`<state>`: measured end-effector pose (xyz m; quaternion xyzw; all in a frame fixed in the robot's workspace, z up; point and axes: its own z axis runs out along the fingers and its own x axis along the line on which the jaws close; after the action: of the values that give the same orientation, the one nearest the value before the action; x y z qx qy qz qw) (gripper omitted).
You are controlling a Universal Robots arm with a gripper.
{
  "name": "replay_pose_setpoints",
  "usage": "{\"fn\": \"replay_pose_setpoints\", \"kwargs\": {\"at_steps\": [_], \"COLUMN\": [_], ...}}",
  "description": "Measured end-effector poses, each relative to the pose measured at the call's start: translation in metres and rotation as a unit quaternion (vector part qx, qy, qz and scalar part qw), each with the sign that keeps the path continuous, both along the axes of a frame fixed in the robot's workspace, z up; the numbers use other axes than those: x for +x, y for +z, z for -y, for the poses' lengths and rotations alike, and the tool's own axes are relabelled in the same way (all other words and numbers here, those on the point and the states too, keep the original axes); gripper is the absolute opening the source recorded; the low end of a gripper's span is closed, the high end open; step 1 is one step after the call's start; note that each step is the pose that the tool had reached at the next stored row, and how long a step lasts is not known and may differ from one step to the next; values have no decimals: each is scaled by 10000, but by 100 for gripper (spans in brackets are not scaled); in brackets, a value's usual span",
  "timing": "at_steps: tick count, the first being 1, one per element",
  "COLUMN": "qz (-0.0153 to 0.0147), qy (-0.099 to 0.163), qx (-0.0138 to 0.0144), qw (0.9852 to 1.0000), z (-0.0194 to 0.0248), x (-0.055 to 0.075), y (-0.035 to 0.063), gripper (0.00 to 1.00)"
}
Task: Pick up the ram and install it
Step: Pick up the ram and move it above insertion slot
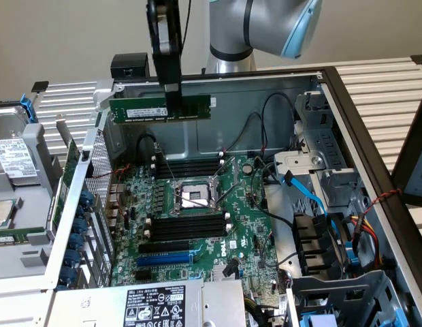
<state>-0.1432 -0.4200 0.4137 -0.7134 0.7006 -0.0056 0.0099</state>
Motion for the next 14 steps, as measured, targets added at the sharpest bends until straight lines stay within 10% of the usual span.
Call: {"fn": "replay_pose_setpoints", "kwargs": {"at_steps": [6,14], "qz": [0,5], "qy": [1,6], "qx": [0,18], "qw": [10000,10000], "z": [-161,-214], "x": [139,234], "y": [-39,-98], "gripper": [13,13]}}
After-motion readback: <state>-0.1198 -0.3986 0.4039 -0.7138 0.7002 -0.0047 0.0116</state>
